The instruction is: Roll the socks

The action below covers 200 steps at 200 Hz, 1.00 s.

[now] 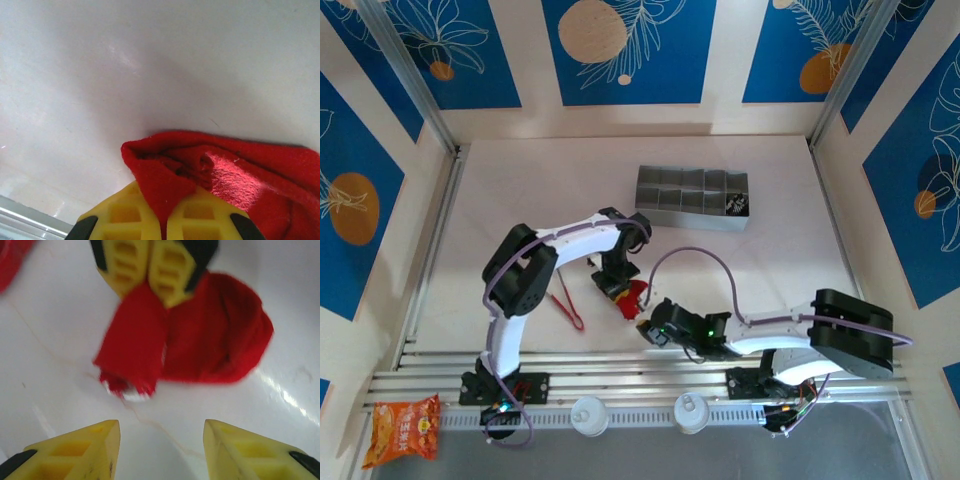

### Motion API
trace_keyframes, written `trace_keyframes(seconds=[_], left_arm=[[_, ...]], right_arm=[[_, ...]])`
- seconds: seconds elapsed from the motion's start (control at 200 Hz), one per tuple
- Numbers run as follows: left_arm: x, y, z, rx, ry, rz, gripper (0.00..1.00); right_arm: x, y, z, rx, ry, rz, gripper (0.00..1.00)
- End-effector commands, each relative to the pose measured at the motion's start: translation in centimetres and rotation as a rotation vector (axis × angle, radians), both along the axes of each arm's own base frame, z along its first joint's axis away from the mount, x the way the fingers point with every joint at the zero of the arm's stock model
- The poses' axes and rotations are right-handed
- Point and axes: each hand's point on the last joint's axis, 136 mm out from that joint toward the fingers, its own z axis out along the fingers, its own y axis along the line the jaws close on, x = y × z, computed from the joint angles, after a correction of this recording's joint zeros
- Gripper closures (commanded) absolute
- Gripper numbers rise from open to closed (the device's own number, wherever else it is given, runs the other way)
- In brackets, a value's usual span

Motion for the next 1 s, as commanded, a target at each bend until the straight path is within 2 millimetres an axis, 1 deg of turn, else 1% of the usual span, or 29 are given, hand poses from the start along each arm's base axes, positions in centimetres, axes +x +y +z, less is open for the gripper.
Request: trace_keyframes(seconds=[0.0, 0.09, 0.205, 0.345, 0.47, 0.56, 0.585, 0.705, 0.74, 0.8, 0.945, 0.995], left_arm=[[-2.5, 5.2, -2.7, 0.279, 0.111, -0.037, 1.0], [-2.5, 5.1, -2.9, 0.27, 0.102, -0.015, 1.0], [-2.3, 4.5, -3.2, 0.256, 0.11, -0.009, 1.0], [-2.0, 3.8, -3.5, 0.237, 0.109, 0.001, 1.0], [-1.8, 3.4, -3.7, 0.218, 0.105, 0.0, 1.0], [-1.7, 3.1, -3.7, 0.206, 0.104, 0.0, 1.0], [-1.7, 3.1, -3.7, 0.203, 0.105, -0.002, 1.0], [-1.5, 2.8, -3.5, 0.185, 0.096, -0.007, 1.0], [-1.5, 2.8, -3.3, 0.181, 0.092, -0.01, 1.0], [-1.3, 2.8, -3.0, 0.176, 0.084, -0.01, 1.0], [-0.9, 2.6, -2.1, 0.145, 0.055, 0.0, 1.0], [-0.9, 2.5, -1.9, 0.134, 0.051, 0.005, 1.0]], right_arm=[[1.3, 2.7, 2.3, 0.039, -0.092, 0.031, 0.53], [1.5, 4.2, 2.3, 0.026, -0.103, 0.061, 0.53], [1.7, 5.6, 1.7, -0.008, -0.105, 0.079, 0.52], [2.0, 6.4, 0.7, -0.044, -0.093, 0.061, 0.52], [2.2, 6.2, -1.0, -0.11, -0.06, 0.025, 0.55], [2.3, 5.4, -2.5, -0.164, -0.027, -0.018, 0.6], [2.3, 5.1, -2.9, -0.177, -0.019, -0.03, 0.63], [2.1, 3.6, -4.9, -0.245, 0.03, -0.098, 0.81], [1.9, 3.2, -5.4, -0.263, 0.045, -0.105, 0.86], [1.5, 2.5, -6.2, -0.29, 0.07, -0.12, 0.93], [0.0, -0.2, -8.1, -0.356, 0.137, -0.189, 1.0], [-0.4, -0.9, -8.5, -0.364, 0.15, -0.209, 1.0]])
